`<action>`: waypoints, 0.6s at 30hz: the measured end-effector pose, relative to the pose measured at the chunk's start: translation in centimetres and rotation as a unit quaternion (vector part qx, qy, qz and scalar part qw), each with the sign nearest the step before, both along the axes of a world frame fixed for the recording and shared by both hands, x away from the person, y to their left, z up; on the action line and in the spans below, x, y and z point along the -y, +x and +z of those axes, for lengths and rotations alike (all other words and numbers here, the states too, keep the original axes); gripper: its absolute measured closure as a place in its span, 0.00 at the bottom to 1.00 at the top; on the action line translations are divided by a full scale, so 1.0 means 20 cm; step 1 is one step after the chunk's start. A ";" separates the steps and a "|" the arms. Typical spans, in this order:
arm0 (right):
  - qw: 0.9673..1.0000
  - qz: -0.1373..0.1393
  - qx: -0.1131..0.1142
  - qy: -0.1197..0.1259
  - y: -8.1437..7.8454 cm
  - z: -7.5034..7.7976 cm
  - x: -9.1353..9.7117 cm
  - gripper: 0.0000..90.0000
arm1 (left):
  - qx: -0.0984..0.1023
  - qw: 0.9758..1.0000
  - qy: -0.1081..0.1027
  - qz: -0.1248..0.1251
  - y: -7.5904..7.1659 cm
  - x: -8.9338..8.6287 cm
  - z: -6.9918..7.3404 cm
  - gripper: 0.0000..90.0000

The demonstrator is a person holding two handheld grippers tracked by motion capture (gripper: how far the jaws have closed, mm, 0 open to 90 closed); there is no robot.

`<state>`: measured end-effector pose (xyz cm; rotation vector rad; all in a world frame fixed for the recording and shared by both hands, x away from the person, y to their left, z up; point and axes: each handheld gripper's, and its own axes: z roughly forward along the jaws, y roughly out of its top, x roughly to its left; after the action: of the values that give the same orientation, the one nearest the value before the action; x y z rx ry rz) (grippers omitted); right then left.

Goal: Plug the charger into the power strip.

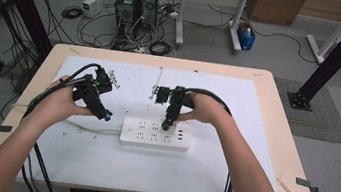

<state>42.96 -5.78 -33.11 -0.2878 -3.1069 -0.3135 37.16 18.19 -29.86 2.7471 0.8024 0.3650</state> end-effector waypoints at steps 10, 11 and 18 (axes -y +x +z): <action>0.956 -0.290 0.036 0.040 -0.02 0.20 0.52 0.24 | 0.004 0.999 -0.008 0.038 0.06 -0.07 0.00 0.18; 0.950 -0.307 0.037 0.043 -0.02 0.21 0.57 0.25 | 0.004 0.999 -0.006 0.038 0.06 -0.07 0.00 0.18; 0.926 -0.373 0.026 0.049 -0.05 0.19 0.78 0.24 | 0.000 0.999 0.001 0.037 0.08 -0.06 -0.01 0.18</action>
<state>41.89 -21.28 -29.41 -1.4708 -2.8625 -0.4722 38.79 19.47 -30.16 2.7245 0.9069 0.3812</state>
